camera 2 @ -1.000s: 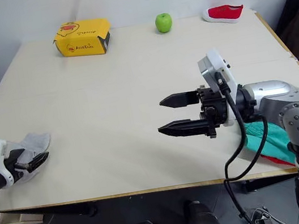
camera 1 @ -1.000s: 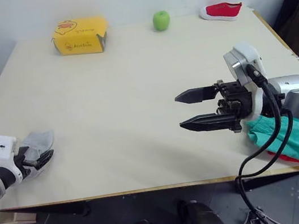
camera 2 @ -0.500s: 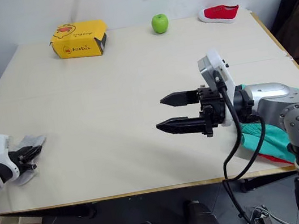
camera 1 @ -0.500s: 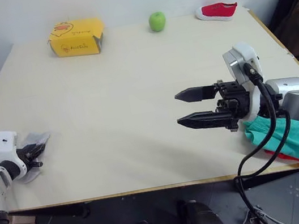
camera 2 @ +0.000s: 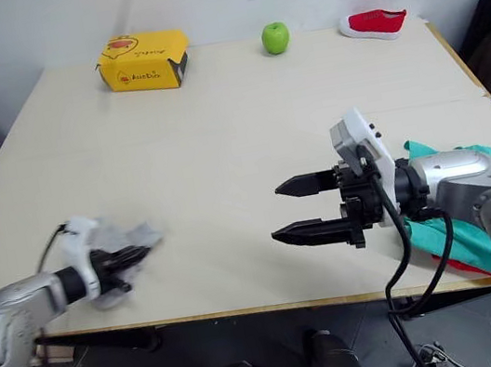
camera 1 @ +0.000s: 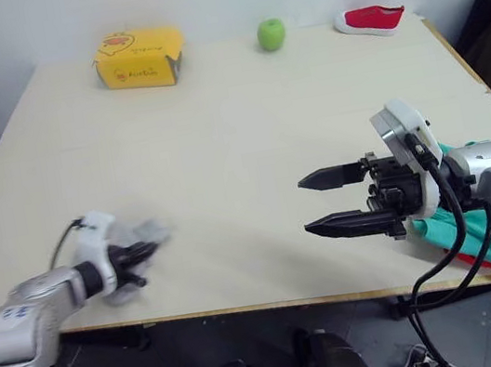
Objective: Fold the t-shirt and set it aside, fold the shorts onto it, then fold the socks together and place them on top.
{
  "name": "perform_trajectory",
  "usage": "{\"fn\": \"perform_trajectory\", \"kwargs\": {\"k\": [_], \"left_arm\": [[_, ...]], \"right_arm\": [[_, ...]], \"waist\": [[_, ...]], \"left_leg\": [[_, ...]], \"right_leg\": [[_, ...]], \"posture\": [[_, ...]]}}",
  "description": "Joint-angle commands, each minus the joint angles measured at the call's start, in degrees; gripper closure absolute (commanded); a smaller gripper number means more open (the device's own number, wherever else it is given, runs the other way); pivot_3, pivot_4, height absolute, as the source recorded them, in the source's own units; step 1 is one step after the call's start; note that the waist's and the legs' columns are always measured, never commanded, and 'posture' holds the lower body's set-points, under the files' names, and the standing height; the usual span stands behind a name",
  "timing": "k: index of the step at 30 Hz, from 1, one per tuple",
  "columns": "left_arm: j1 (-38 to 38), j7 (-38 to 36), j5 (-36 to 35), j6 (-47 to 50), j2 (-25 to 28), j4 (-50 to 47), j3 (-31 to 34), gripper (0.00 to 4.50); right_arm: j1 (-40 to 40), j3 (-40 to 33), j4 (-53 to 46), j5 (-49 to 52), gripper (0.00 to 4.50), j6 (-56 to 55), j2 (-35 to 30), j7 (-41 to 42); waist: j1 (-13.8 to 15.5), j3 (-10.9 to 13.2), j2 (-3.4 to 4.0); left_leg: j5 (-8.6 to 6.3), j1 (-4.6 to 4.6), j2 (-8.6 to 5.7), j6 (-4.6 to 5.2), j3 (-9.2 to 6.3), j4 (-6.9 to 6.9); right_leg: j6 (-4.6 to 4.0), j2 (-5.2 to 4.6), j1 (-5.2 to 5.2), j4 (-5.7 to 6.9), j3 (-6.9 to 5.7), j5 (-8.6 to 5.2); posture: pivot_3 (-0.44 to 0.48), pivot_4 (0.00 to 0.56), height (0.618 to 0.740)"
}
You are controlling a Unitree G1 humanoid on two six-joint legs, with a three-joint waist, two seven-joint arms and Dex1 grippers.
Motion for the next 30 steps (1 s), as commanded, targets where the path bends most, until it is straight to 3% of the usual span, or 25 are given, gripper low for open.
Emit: {"fn": "perform_trajectory", "kwargs": {"k": [1, 4, 10, 17, 20, 24, 27, 30], "left_arm": [[-5.8, 6.0, -0.7, 5.8, -4.8, -4.3, -3.5, 4.46], [-11.5, 12.2, 2.0, 7.1, -12.8, -1.6, -7.9, 4.46], [-17.7, 22.1, 5.5, 12.0, -24.4, 3.4, -8.9, 4.46], [-18.7, 24.2, 5.7, 15.7, -28.0, 2.1, -9.5, 4.46], [-18.7, 23.9, 5.0, 16.5, -28.2, 1.4, -8.1, 3.71], [-18.9, 21.3, 1.8, 21.3, -26.4, -2.7, -5.5, 2.37], [-18.7, 17.0, -1.9, 25.8, -21.8, -6.7, -3.4, 1.43], [-18.5, 10.0, -5.8, 26.6, -12.7, -8.8, -1.3, 0.42]], "right_arm": [[0.6, -1.1, -2.0, -0.5, 0.00, -1.1, -1.0, 0.3], [1.7, -0.8, -2.0, -2.3, 0.00, -1.7, -1.3, 0.3], [3.0, -1.5, -2.7, -2.5, 0.00, -1.6, -0.8, -1.3], [4.0, -1.4, -2.9, -3.4, 0.00, -2.0, -0.8, -2.5], [4.6, -0.9, -2.7, -4.4, 0.00, -1.8, -0.5, -3.9], [5.1, -0.2, -2.6, -5.4, 0.00, -1.1, -0.5, -5.1], [5.3, 0.3, -2.3, -5.3, 0.00, 0.3, -0.1, -6.7], [5.4, 1.0, -1.7, -3.5, 0.00, 4.1, 1.0, -9.9]], "waist": [[-0.1, 0.0, -0.02], [-0.1, 0.0, -0.04], [-0.2, 0.0, -0.11], [-0.1, 0.0, -0.12], [0.0, 0.0, -0.12], [-0.2, 0.0, -0.13], [-0.3, 0.0, -0.13], [-0.4, 0.0, -0.13]], "left_leg": [[0.02, -0.03, 0.00, -0.02, 0.00, 0.01], [0.05, -0.07, -0.02, -0.05, -0.02, 0.02], [0.12, -0.07, -0.01, -0.15, 0.00, 0.03], [0.16, -0.07, -0.02, -0.18, -0.03, 0.05], [0.17, -0.06, -0.02, -0.20, -0.03, 0.05], [0.19, -0.06, -0.02, -0.23, -0.03, 0.05], [0.25, -0.05, 0.00, -0.34, -0.03, 0.05], [0.29, -0.02, 0.02, -0.41, -0.06, 0.05]], "right_leg": [[0.01, 0.02, -0.02, 0.00, 0.00, 0.01], [0.05, 0.05, -0.01, 0.00, -0.06, 0.03], [0.08, 0.15, -0.02, 0.00, -0.04, 0.05], [0.08, 0.15, 0.00, 0.01, -0.04, 0.05], [0.08, 0.14, 0.00, 0.01, -0.04, 0.05], [0.08, 0.15, 0.00, 0.01, -0.04, 0.05], [0.06, 0.20, -0.02, 0.05, -0.03, 0.04], [0.01, 0.21, -0.02, 0.11, -0.04, 0.01]], "posture": [[0.000, 0.150, 0.740], [0.000, 0.150, 0.740], [0.000, 0.150, 0.740], [0.000, 0.150, 0.740], [0.000, 0.150, 0.740], [0.000, 0.150, 0.740], [0.000, 0.150, 0.740], [0.000, 0.150, 0.740]]}}
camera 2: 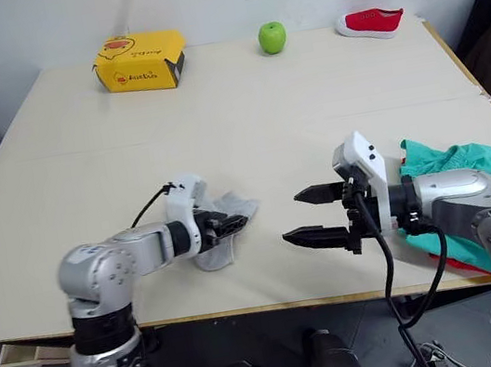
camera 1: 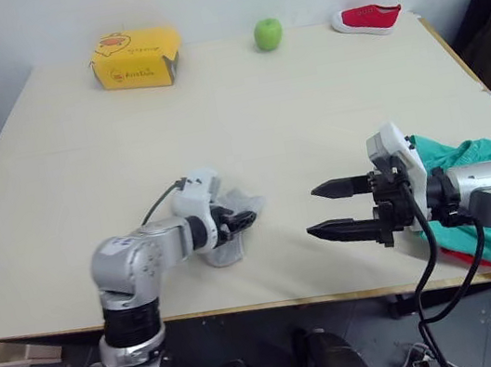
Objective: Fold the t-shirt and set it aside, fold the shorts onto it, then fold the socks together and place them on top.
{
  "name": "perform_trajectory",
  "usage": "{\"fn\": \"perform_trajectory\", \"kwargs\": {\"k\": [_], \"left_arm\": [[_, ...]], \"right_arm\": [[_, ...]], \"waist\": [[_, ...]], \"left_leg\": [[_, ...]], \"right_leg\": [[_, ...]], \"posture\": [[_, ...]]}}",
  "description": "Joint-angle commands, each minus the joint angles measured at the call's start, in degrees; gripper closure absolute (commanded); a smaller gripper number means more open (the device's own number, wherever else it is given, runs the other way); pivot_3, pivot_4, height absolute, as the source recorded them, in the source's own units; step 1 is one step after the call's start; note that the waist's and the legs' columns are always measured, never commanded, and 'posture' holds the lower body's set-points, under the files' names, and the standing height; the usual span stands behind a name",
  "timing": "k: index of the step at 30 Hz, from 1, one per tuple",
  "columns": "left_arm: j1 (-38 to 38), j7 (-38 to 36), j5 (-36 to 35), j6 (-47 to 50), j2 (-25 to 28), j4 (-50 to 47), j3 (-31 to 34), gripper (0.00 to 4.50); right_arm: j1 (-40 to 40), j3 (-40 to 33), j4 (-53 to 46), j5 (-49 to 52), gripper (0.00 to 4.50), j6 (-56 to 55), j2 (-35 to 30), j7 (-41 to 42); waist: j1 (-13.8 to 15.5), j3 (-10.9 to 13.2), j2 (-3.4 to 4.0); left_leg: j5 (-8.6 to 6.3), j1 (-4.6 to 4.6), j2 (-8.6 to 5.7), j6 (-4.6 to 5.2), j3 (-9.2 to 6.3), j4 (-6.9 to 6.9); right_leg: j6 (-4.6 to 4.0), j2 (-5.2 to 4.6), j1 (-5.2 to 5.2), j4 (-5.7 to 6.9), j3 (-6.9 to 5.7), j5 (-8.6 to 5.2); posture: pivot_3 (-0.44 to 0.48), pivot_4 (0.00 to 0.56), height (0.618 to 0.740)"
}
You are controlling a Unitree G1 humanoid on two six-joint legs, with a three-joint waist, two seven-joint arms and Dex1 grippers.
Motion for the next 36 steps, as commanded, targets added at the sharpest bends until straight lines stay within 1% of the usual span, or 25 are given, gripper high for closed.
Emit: {"fn": "perform_trajectory", "kwargs": {"k": [1, 2, 3, 5, 6, 7, 8, 9, 11, 13, 15, 17, 19, 20, 22, 25, 28, 29, 30, 32, 36], "left_arm": [[0.0, -9.8, -5.3, -1.4, 10.3, -3.6, 3.0, 0.12], [0.1, -13.0, -6.6, -2.7, 13.7, -3.4, 3.2, 0.03], [0.4, -17.4, -7.7, -5.6, 17.6, -2.9, 3.3, 0.03], [1.3, -26.3, -7.3, -12.9, 25.7, 0.3, 1.7, 0.03], [1.8, -31.2, -5.1, -18.7, 30.0, 3.3, -0.2, 0.03], [1.9, -34.6, -3.1, -23.4, 32.9, 6.3, -2.0, 0.03], [0.9, -37.0, -0.8, -27.5, 34.9, 10.8, -4.1, 0.03], [-0.7, -38.7, 1.7, -31.5, 35.8, 15.5, -6.3, 0.03], [-5.9, -40.5, 7.4, -39.4, 35.3, 27.1, -10.7, 0.03], [-11.2, -41.3, 12.2, -45.7, 33.1, 37.6, -14.1, 0.03], [-16.1, -42.2, 15.8, -51.1, 30.3, 47.0, -16.3, 0.03], [-20.3, -42.3, 18.1, -54.4, 27.3, 54.6, -17.1, 0.03], [-23.3, -42.7, 19.9, -56.5, 25.1, 60.1, -17.3, 0.03], [-24.2, -43.1, 20.5, -57.2, 24.4, 61.9, -17.4, 0.03], [-25.5, -43.3, 22.1, -58.7, 23.0, 65.1, -17.5, 0.03], [-27.2, -42.6, 23.8, -61.4, 20.6, 70.6, -17.0, 0.03], [-27.8, -42.6, 25.0, -62.8, 19.3, 73.6, -16.5, 0.03], [-28.0, -42.5, 25.4, -63.3, 19.0, 74.3, -16.3, 0.42], [-28.1, -42.7, 25.8, -63.8, 18.8, 74.9, -16.2, 0.63], [-28.3, -43.0, 26.3, -64.2, 18.5, 75.8, -15.8, 1.21], [-28.0, -43.4, 26.9, -64.8, 18.4, 76.4, -14.9, 2.54]], "right_arm": [[0.2, 0.8, -0.2, 3.0, 0.00, 4.3, 1.5, -3.5], [0.2, 1.2, -0.1, 3.7, 0.00, 5.5, 2.1, -4.3], [0.0, 1.8, 0.0, 4.1, 0.00, 6.6, 2.9, -5.2], [-1.0, 3.0, 1.6, 6.5, 0.00, 10.0, 5.6, -8.0], [-1.9, 3.9, 2.7, 7.6, 0.00, 11.7, 7.8, -9.8], [-2.6, 4.5, 3.6, 8.3, 0.00, 13.0, 9.5, -11.2], [-3.5, 5.4, 4.8, 8.6, 0.00, 14.2, 11.5, -12.6], [-4.3, 6.1, 6.3, 8.5, 0.00, 15.2, 13.6, -14.0], [-6.1, 7.5, 10.6, 7.8, 0.00, 17.1, 19.0, -17.9], [-7.6, 8.5, 14.3, 6.0, 0.00, 18.2, 23.6, -20.8], [-9.0, 10.2, 17.6, 2.9, 0.00, 17.9, 26.9, -22.5], [-10.6, 10.9, 21.0, 0.0, 0.00, 17.1, 29.6, -23.8], [-11.9, 11.1, 24.0, -2.3, 0.00, 16.6, 31.9, -24.5], [-12.2, 11.1, 24.8, -3.2, 0.00, 16.6, 32.7, -24.6], [-12.7, 11.5, 25.8, -4.6, 0.00, 16.5, 34.1, -24.6], [-13.6, 12.4, 27.0, -6.0, 0.00, 16.6, 37.7, -24.6], [-13.9, 13.0, 27.6, -7.9, 0.00, 16.7, 39.8, -24.3], [-14.0, 13.4, 27.9, -8.8, 0.17, 16.5, 40.2, -24.1], [-14.1, 13.9, 28.4, -9.7, 0.39, 16.2, 40.7, -23.9], [-14.4, 14.5, 30.1, -11.6, 0.93, 15.2, 41.6, -23.4], [-14.7, 15.4, 32.1, -14.8, 2.43, 13.8, 42.3, -22.3]], "waist": [[-0.1, 0.0, -0.01], [-0.2, 0.0, -0.03], [-0.3, 0.0, -0.03], [-0.4, 0.0, -0.04], [-0.5, 0.0, -0.04], [-0.7, 0.0, -0.04], [-0.8, 0.0, -0.03], [-0.9, 0.0, -0.03], [-0.6, 0.0, -0.04], [-0.5, 0.0, -0.07], [-0.4, 0.0, -0.07], [-0.5, 0.0, -0.07], [-0.8, 0.0, -0.14], [-1.1, 0.0, -0.14], [-1.6, 0.0, -0.14], [-2.3, 0.0, -0.16], [-2.6, 0.0, -0.17], [-2.6, 0.0, -0.17], [-2.8, 0.0, -0.17], [-2.9, 0.0, -0.17], [-2.9, 0.0, -0.17]], "left_leg": [[0.01, 0.01, 0.00, -0.02, 0.00, 0.00], [0.02, 0.02, 0.00, -0.04, -0.03, 0.00], [0.02, 0.04, 0.01, -0.06, -0.03, 0.00], [0.01, 0.04, 0.01, -0.08, -0.05, 0.00], [0.01, 0.06, 0.01, -0.09, -0.06, 0.00], [0.02, 0.08, 0.01, -0.10, -0.07, 0.00], [0.03, 0.09, 0.01, -0.12, -0.08, 0.00], [0.03, 0.10, 0.01, -0.12, -0.08, -0.01], [0.05, 0.08, 0.00, -0.09, -0.13, -0.01], [0.07, 0.04, -0.01, -0.04, -0.18, 0.01], [0.07, -0.11, -0.02, 0.03, -0.21, 0.01], [0.07, -0.35, -0.02, 0.11, -0.27, 0.01], [0.06, -0.80, -0.03, 0.22, -0.27, 0.19], [0.04, -1.21, -0.06, 0.26, -0.23, 0.37], [-0.01, -1.83, -0.07, 0.34, -0.25, 0.83], [-0.03, -1.77, -0.07, 0.41, -0.21, 0.96], [0.01, -1.62, -0.07, 0.46, -0.24, 0.98], [0.02, -1.61, -0.07, 0.45, -0.28, 0.97], [0.02, -1.59, -0.07, 0.45, -0.29, 0.96], [0.01, -1.59, -0.07, 0.44, -0.28, 0.93], [0.02, -1.60, -0.07, 0.43, -0.27, 0.92]], "right_leg": [[-0.03, 0.00, -0.01, 0.04, 0.00, -0.02], [-0.07, 0.00, -0.01, 0.07, -0.01, -0.04], [-0.10, 0.00, -0.01, 0.09, -0.01, -0.06], [-0.17, -0.01, -0.03, 0.13, -0.02, -0.10], [-0.20, -0.03, -0.03, 0.14, -0.03, -0.12], [-0.23, -0.04, -0.03, 0.14, -0.05, -0.14], [-0.26, -0.04, -0.02, 0.15, -0.07, -0.16], [-0.29, -0.05, -0.02, 0.17, -0.08, -0.17], [-0.31, -0.08, -0.02, 0.20, -0.14, -0.18], [-0.30, -0.10, -0.01, 0.23, -0.22, -0.18], [-0.28, -0.14, -0.13, 0.24, -0.26, -0.16], [-0.22, -0.15, -0.26, 0.35, -0.35, -0.13], [-0.15, -0.16, -0.62, 0.33, -0.42, -0.09], [-0.08, -0.19, -1.01, 0.42, -0.41, -0.05], [-0.02, -0.20, -1.41, 0.56, -0.50, -0.01], [0.10, -0.23, -1.29, 0.56, -0.51, 0.06], [0.08, -0.26, -1.19, 0.69, -0.49, 0.09], [0.07, -0.27, -1.19, 0.72, -0.50, 0.09], [0.07, -0.26, -1.19, 0.74, -0.50, 0.09], [0.07, -0.26, -1.22, 0.74, -0.48, 0.09], [0.07, -0.27, -1.24, 0.75, -0.48, 0.09]], "posture": [[0.000, 0.150, 0.740], [0.000, 0.150, 0.740], [0.000, 0.150, 0.740], [0.000, 0.150, 0.740], [0.000, 0.150, 0.740], [0.000, 0.150, 0.740], [0.000, 0.150, 0.740], [0.000, 0.150, 0.740], [0.000, 0.150, 0.740], [0.000, 0.150, 0.740], [0.000, 0.150, 0.740], [0.000, 0.150, 0.740], [0.000, 0.150, 0.740], [0.000, 0.150, 0.740], [0.000, 0.150, 0.740], [0.000, 0.150, 0.740], [0.000, 0.150, 0.740], [0.000, 0.150, 0.740], [0.000, 0.150, 0.740], [0.000, 0.150, 0.740], [0.000, 0.150, 0.740]]}}
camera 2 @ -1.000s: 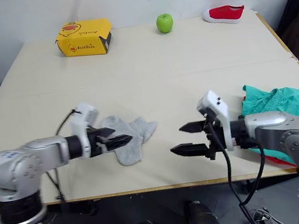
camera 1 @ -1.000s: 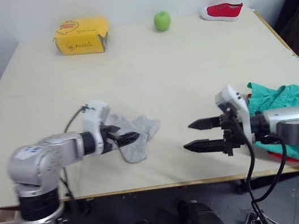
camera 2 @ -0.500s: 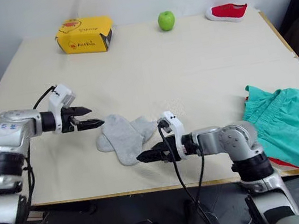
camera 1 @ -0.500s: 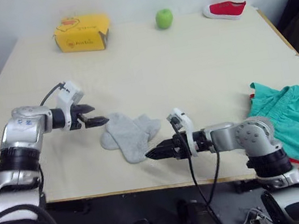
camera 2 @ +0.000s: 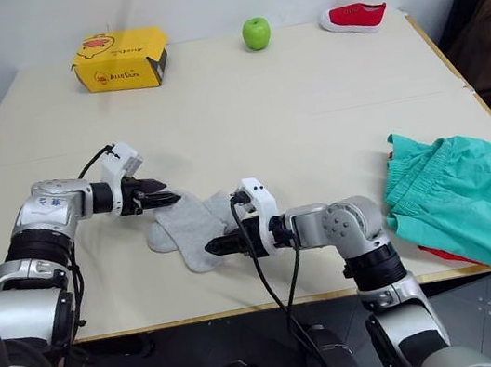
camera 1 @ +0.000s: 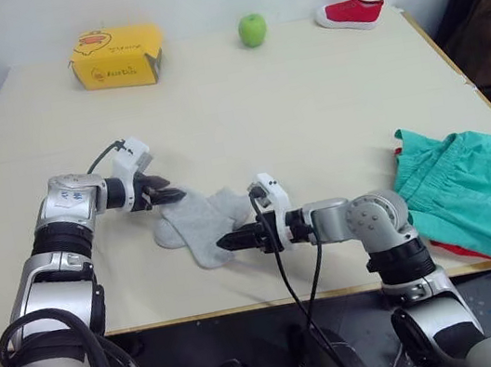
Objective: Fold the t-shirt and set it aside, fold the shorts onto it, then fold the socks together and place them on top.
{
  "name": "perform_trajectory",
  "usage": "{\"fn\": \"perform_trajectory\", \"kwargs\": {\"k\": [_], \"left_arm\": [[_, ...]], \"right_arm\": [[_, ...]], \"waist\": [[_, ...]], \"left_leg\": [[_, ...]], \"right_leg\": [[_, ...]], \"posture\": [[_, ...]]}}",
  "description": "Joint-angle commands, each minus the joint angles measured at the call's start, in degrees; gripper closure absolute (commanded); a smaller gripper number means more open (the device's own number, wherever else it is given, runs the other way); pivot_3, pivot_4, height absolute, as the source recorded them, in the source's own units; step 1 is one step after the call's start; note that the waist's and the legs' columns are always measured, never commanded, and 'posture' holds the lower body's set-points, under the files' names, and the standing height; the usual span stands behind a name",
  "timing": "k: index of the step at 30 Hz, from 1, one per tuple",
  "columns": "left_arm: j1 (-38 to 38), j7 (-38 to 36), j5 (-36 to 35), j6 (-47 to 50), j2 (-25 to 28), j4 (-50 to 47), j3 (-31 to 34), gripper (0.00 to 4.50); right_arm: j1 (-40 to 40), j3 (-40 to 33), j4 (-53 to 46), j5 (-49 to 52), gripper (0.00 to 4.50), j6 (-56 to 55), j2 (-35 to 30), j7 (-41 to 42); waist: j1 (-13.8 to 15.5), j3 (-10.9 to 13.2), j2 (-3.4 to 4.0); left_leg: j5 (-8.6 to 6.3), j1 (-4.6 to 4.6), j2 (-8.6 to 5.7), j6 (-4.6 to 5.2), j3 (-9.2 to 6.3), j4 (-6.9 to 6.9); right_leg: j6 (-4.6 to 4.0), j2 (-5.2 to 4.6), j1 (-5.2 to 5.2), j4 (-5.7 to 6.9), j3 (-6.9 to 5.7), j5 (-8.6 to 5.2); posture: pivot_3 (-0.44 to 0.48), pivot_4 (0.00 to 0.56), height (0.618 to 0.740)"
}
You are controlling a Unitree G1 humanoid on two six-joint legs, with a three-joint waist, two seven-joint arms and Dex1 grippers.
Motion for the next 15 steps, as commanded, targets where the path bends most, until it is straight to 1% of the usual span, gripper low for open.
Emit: {"fn": "perform_trajectory", "kwargs": {"k": [1, 2, 4, 6, 10, 15], "left_arm": [[-0.7, -0.7, 0.6, -0.5, 0.0, 0.4, 1.4, 2.91], [-0.6, -0.7, 0.6, -0.5, 0.0, 0.4, 1.5, 3.17], [0.0, -0.9, 0.5, -0.3, 0.2, -0.3, 1.8, 3.89], [0.8, -1.2, 0.2, 0.4, 0.5, -1.6, 2.2, 4.46], [3.5, -1.6, -1.5, 3.7, 1.5, -7.5, 4.1, 4.46], [7.4, -1.6, -3.6, 10.4, 2.8, -18.6, 6.7, 4.46]], "right_arm": [[0.6, 2.5, 1.7, -2.5, 2.81, 0.1, 0.6, 1.4], [0.6, 2.4, 1.7, -2.9, 3.11, 0.1, 0.6, 1.7], [0.5, 1.8, 0.9, -2.9, 3.89, 0.9, 0.7, 2.3], [0.3, 0.5, -0.2, -2.0, 4.46, 2.6, 0.9, 2.6], [-0.7, -3.9, -3.6, 1.7, 4.46, 8.7, 1.5, 2.8], [-1.3, -6.3, -6.0, 3.3, 4.46, 12.9, 1.5, 3.3]], "waist": [[0.0, 0.0, -0.01], [0.0, 0.0, -0.01], [0.0, 0.0, -0.03], [0.0, -0.1, -0.08], [0.1, -0.1, -0.09], [0.2, -0.1, -0.08]], "left_leg": [[0.00, 0.00, 0.00, 0.00, 0.00, 0.00], [0.00, -0.01, 0.00, 0.00, 0.00, 0.01], [0.00, -0.02, 0.00, 0.00, 0.00, 0.00], [0.00, -0.01, 0.00, -0.01, -0.01, 0.00], [0.00, -0.03, 0.00, -0.01, -0.03, 0.00], [0.00, -0.17, 0.00, -0.01, -0.02, 0.01]], "right_leg": [[0.00, -0.01, 0.00, 0.00, 0.00, 0.00], [0.00, -0.01, 0.00, 0.00, 0.00, 0.00], [0.00, -0.01, -0.02, -0.01, 0.00, 0.00], [0.00, -0.01, -0.01, 0.00, 0.00, 0.00], [0.00, -0.02, -0.03, 0.01, 0.00, 0.00], [0.00, -0.04, -0.12, -0.02, 0.00, 0.00]], "posture": [[0.000, 0.150, 0.740], [0.000, 0.150, 0.740], [0.000, 0.150, 0.740], [0.000, 0.150, 0.740], [0.000, 0.150, 0.740], [0.000, 0.150, 0.740]]}}
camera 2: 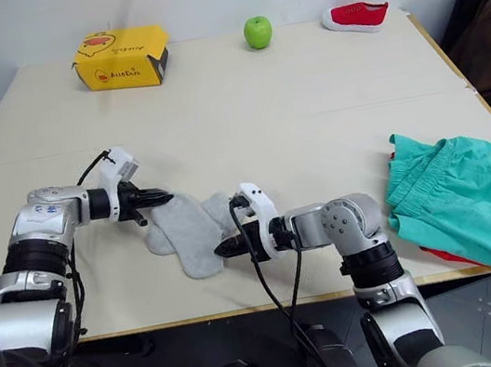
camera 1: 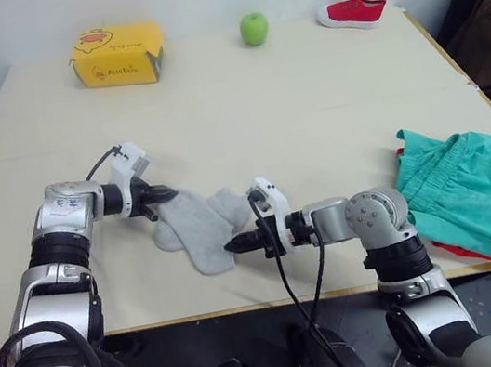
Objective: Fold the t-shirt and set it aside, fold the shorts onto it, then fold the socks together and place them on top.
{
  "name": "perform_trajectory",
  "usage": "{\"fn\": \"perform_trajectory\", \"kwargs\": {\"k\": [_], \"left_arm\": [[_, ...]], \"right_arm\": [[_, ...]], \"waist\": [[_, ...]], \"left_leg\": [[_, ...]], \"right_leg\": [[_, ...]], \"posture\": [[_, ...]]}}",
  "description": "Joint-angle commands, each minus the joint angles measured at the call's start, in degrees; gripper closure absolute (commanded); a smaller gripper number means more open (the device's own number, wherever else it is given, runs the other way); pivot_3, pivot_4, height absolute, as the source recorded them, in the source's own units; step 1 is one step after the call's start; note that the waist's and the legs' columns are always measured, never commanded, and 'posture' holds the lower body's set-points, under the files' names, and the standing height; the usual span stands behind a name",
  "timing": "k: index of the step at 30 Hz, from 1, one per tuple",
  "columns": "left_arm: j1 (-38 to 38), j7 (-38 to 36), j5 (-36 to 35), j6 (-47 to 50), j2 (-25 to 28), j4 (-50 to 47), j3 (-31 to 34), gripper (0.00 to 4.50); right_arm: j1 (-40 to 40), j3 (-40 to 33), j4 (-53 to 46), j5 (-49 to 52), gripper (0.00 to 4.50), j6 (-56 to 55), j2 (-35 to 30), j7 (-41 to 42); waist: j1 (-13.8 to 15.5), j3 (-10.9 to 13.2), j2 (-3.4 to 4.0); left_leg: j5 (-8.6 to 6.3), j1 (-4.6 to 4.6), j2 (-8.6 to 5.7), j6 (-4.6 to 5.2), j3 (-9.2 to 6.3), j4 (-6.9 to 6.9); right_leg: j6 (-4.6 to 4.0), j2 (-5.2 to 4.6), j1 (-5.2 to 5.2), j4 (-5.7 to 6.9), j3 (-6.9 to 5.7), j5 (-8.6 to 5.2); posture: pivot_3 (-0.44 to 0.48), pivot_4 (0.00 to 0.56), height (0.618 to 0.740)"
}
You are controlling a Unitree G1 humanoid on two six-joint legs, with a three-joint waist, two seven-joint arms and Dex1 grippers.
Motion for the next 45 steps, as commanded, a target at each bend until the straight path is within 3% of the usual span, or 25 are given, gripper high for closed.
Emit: {"fn": "perform_trajectory", "kwargs": {"k": [1, 9, 14, 19, 24, 32, 37, 45], "left_arm": [[1.6, -0.3, -2.1, 4.2, 2.1, -8.3, 2.4, 4.46], [9.7, 2.1, -9.6, 19.4, 6.4, -29.4, 9.8, 4.46], [17.8, 8.0, -14.7, 30.9, 6.7, -45.6, 15.8, 4.46], [26.8, 17.4, -17.6, 41.0, 2.6, -59.9, 22.3, 4.46], [31.9, 28.1, -18.1, 46.0, -6.5, -69.7, 28.3, 4.46], [35.9, 39.2, -17.6, 45.8, -15.6, -77.9, 34.1, 4.46], [39.0, 42.8, -18.3, 46.0, -19.9, -80.2, 33.6, 4.46], [41.2, 46.1, -17.5, 42.0, -20.8, -77.8, 32.5, 4.46]], "right_arm": [[-1.1, -1.9, -3.1, 2.4, 4.46, 2.7, 0.4, 1.2], [-8.9, -4.0, -2.5, 4.5, 4.46, 6.8, -5.6, 7.2], [-15.1, 2.7, 2.5, 2.3, 4.46, 2.2, -13.6, 17.0], [-21.6, 14.3, 14.1, -6.8, 4.46, -10.1, -18.2, 29.2], [-27.0, 21.3, 28.0, -16.2, 4.46, -22.6, -16.6, 38.7], [-32.5, 21.3, 41.5, -24.4, 4.46, -31.4, -11.8, 45.2], [-35.2, 19.6, 49.1, -28.5, 4.46, -36.8, -8.9, 45.6], [-35.6, 16.5, 55.5, -33.5, 4.46, -42.7, -5.4, 43.5]], "waist": [[0.0, 0.0, 0.00], [-0.1, 0.0, 0.03], [0.0, 0.0, 0.03], [-0.1, 0.0, 0.03], [0.0, 0.0, 0.02], [0.1, 0.0, 0.02], [0.0, 0.0, 0.02], [0.0, 0.0, 0.02]], "left_leg": [[0.00, 0.00, 0.00, 0.00, 0.00, 0.00], [0.00, 0.02, 0.00, 0.00, -0.02, 0.00], [-0.01, 0.04, 0.00, 0.02, -0.05, 0.00], [-0.01, 0.09, -0.01, 0.01, -0.02, -0.01], [0.00, 0.07, -0.01, -0.01, -0.03, 0.02], [0.01, 0.12, -0.01, -0.10, -0.07, 0.03], [0.02, 0.12, -0.01, -0.16, -0.08, 0.02], [0.02, 0.13, -0.01, -0.18, -0.08, 0.02]], "right_leg": [[0.00, 0.00, 0.00, 0.00, 0.00, 0.00], [0.00, 0.00, 0.01, 0.01, 0.02, 0.00], [0.00, 0.00, 0.05, -0.04, 0.03, 0.00], [0.00, 0.01, 0.07, -0.03, 0.07, 0.00], [0.00, 0.02, 0.08, -0.03, 0.05, 0.00], [0.00, 0.01, 0.12, -0.04, 0.00, 0.00], [-0.01, 0.01, 0.12, -0.03, 0.00, 0.00], [-0.02, 0.00, 0.14, -0.04, 0.00, 0.00]], "posture": [[0.000, 0.150, 0.740], [0.000, 0.150, 0.740], [0.000, 0.150, 0.740], [0.000, 0.150, 0.740], [0.000, 0.150, 0.740], [0.000, 0.150, 0.740], [0.000, 0.150, 0.740], [0.000, 0.150, 0.740]]}}
